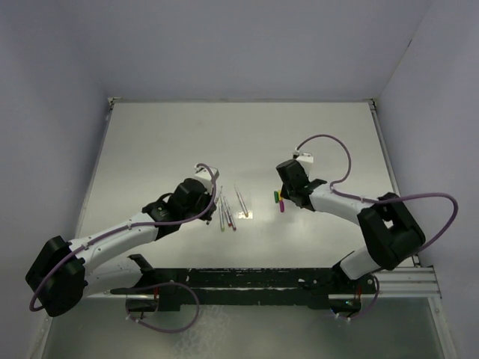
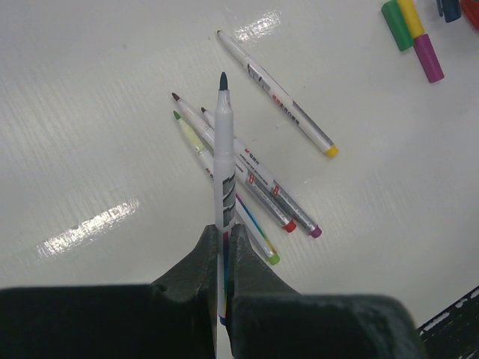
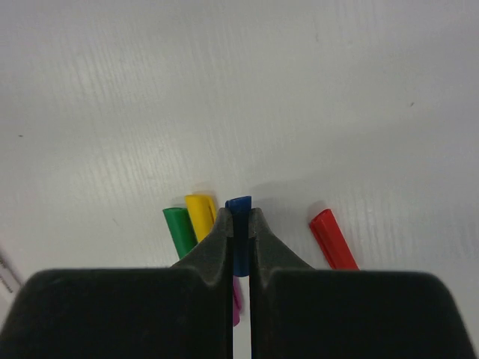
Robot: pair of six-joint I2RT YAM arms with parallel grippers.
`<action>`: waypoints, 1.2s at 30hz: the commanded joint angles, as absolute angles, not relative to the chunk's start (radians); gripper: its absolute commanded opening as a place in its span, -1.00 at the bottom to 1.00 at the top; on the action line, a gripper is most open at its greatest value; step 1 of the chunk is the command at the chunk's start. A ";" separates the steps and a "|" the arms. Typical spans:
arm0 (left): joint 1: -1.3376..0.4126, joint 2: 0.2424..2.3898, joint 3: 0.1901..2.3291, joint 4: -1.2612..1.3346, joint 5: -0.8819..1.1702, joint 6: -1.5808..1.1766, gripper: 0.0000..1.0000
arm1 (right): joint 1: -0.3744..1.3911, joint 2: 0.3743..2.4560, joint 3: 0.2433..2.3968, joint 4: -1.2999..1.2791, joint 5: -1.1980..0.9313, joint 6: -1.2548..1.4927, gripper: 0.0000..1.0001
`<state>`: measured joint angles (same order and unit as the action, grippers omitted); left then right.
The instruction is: Insert the pens into the pen caps
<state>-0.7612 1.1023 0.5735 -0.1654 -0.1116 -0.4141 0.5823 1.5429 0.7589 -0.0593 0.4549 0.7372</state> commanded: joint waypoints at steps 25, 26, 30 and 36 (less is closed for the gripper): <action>-0.765 1.141 0.547 0.571 0.330 -0.461 -1.00 | 0.587 1.094 0.391 1.229 -0.012 0.473 -1.00; -0.765 1.150 0.542 0.600 0.343 -0.469 -1.00 | 0.587 1.106 0.393 1.286 -0.020 0.486 -1.00; -0.764 1.180 0.539 0.677 0.372 -0.493 -1.00 | 0.587 1.169 0.402 1.435 -0.035 0.553 -1.00; -0.765 1.181 0.538 0.736 0.368 -0.512 -1.00 | 0.588 1.269 0.439 1.566 -0.068 0.635 -1.00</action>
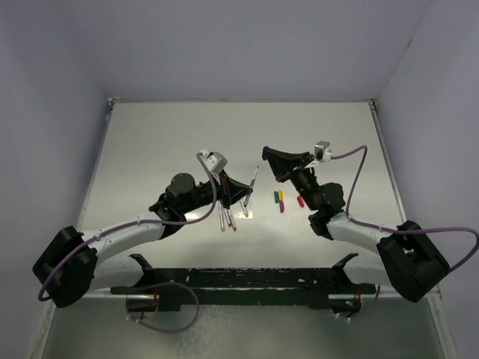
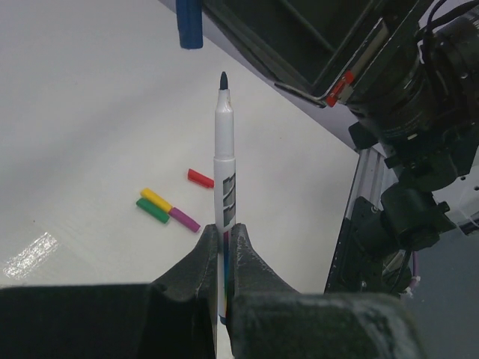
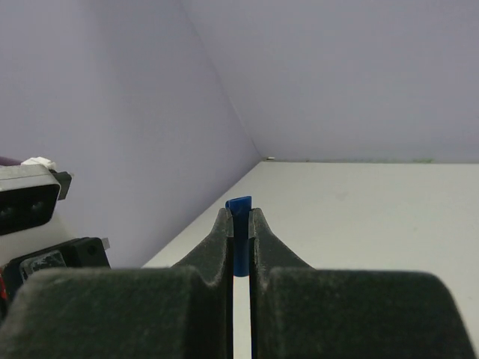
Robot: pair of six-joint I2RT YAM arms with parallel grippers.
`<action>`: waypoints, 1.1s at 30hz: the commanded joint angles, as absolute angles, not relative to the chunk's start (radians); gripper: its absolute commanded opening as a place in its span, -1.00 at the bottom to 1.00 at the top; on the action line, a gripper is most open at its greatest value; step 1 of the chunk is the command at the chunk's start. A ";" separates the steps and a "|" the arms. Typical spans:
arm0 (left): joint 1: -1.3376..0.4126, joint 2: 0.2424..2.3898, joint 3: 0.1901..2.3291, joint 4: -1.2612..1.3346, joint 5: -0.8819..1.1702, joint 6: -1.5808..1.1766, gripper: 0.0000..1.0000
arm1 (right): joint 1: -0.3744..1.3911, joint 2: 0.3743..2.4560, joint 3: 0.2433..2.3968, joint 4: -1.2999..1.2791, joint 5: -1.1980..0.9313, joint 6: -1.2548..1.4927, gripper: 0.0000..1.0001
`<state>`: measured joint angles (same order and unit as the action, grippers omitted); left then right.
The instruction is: Insert the pens into the pen caps
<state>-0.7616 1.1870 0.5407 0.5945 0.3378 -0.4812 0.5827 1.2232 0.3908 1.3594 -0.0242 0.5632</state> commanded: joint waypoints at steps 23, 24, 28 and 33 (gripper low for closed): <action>-0.765 1.204 0.519 0.776 0.322 -0.531 -1.00 | 0.587 1.326 0.427 1.716 -0.118 0.793 -1.00; -0.765 1.206 0.519 0.778 0.321 -0.532 -1.00 | 0.587 1.328 0.429 1.716 -0.126 0.794 -1.00; -0.765 1.211 0.523 0.782 0.322 -0.533 -1.00 | 0.586 1.338 0.427 1.724 -0.140 0.807 -1.00; -0.765 1.214 0.522 0.790 0.323 -0.541 -1.00 | 0.589 1.348 0.424 1.735 -0.144 0.819 -1.00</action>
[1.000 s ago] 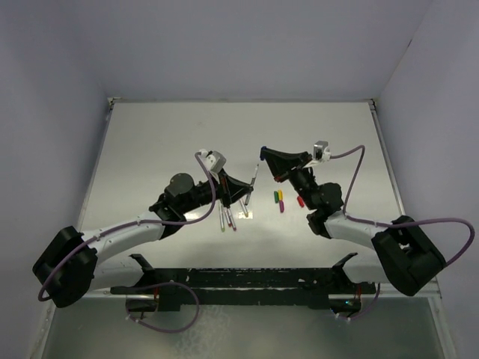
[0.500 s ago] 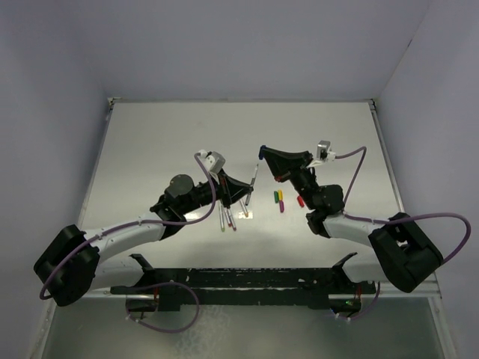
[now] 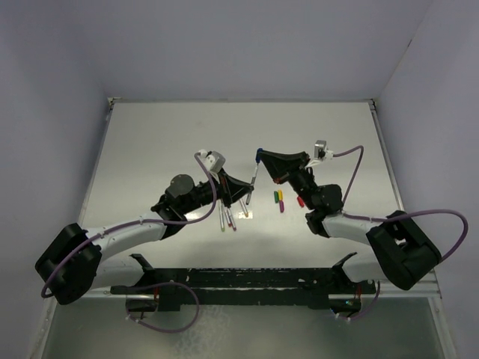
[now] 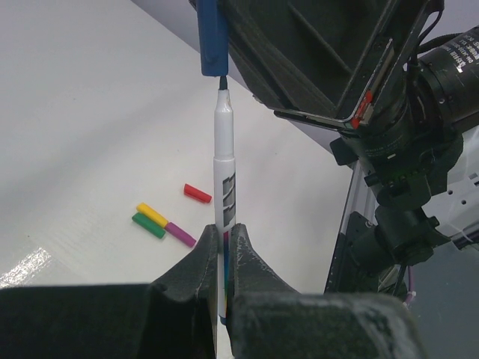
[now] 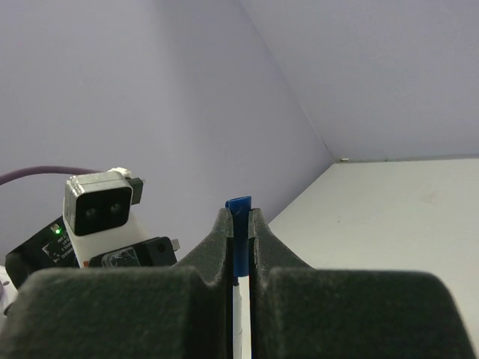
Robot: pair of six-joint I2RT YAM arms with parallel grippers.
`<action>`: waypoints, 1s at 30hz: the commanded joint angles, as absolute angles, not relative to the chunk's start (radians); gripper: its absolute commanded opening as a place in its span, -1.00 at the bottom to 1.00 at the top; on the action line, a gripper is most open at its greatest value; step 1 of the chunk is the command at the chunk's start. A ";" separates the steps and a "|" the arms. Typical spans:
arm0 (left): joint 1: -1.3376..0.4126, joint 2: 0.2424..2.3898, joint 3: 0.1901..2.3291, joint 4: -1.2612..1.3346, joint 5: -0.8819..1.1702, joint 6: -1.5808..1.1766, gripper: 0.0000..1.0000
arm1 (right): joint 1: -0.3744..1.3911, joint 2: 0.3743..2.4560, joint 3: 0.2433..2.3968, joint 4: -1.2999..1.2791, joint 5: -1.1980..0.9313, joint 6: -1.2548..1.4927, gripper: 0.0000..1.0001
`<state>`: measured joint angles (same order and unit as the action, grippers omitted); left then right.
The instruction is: Insert the pens into the pen caps
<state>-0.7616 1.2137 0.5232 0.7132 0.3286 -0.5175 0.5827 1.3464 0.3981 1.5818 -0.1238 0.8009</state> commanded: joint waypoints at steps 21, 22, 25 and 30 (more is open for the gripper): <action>-0.765 1.173 0.520 0.825 0.252 -0.548 -1.00 | 0.617 1.394 0.413 1.734 -0.188 0.847 -1.00; -0.764 1.166 0.521 0.828 0.248 -0.547 -1.00 | 0.618 1.398 0.413 1.732 -0.192 0.848 -1.00; -0.764 1.140 0.527 0.834 0.229 -0.545 -1.00 | 0.620 1.410 0.408 1.725 -0.206 0.851 -1.00; -0.764 1.089 0.528 0.847 0.152 -0.540 -1.00 | 0.626 1.421 0.398 1.684 -0.229 0.837 -1.00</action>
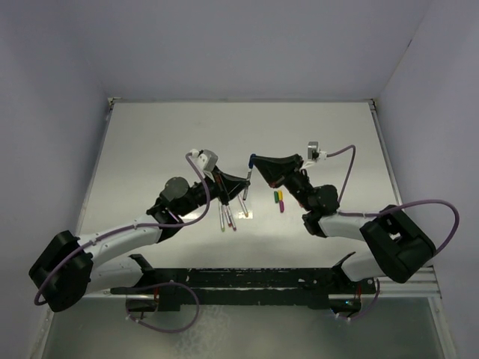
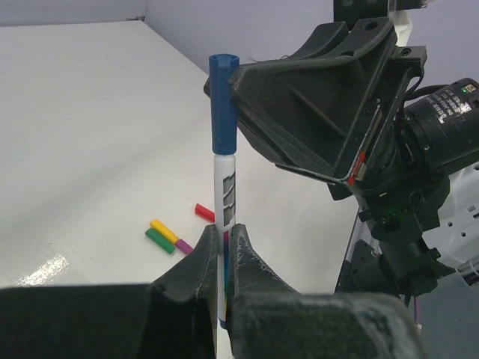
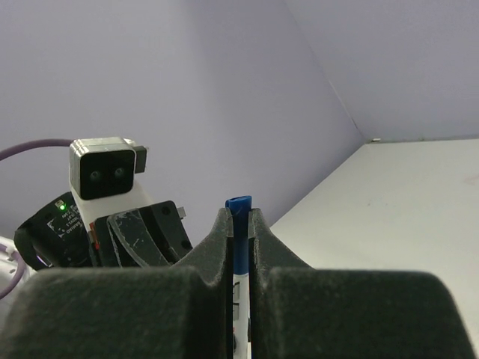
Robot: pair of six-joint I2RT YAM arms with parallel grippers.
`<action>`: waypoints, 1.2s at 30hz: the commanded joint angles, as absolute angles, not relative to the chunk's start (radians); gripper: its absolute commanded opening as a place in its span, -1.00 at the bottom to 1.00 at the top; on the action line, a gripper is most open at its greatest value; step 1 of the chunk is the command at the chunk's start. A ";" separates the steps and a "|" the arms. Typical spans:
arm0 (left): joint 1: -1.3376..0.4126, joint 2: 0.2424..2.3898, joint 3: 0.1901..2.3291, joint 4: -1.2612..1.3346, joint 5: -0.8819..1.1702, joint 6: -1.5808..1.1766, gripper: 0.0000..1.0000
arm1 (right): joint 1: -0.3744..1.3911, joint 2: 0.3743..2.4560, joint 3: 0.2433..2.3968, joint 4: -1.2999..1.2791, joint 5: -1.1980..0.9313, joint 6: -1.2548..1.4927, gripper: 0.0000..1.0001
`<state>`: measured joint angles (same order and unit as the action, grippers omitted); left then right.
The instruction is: Insert the pens into the pen caps
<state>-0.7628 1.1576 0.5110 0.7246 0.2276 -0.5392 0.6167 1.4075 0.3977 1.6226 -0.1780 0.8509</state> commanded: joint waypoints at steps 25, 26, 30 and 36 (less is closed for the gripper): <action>-0.764 1.050 0.650 0.854 0.059 -0.413 -1.00 | 0.746 1.352 0.457 1.133 -0.163 0.626 -1.00; -0.763 1.049 0.649 0.859 0.054 -0.411 -1.00 | 0.750 1.354 0.457 1.123 -0.157 0.625 -1.00; -0.762 1.043 0.653 0.876 0.040 -0.401 -1.00 | 0.767 1.365 0.458 1.086 -0.144 0.612 -1.00; -0.761 1.037 0.669 0.869 0.006 -0.367 -1.00 | 0.787 1.364 0.473 0.999 -0.126 0.582 -1.00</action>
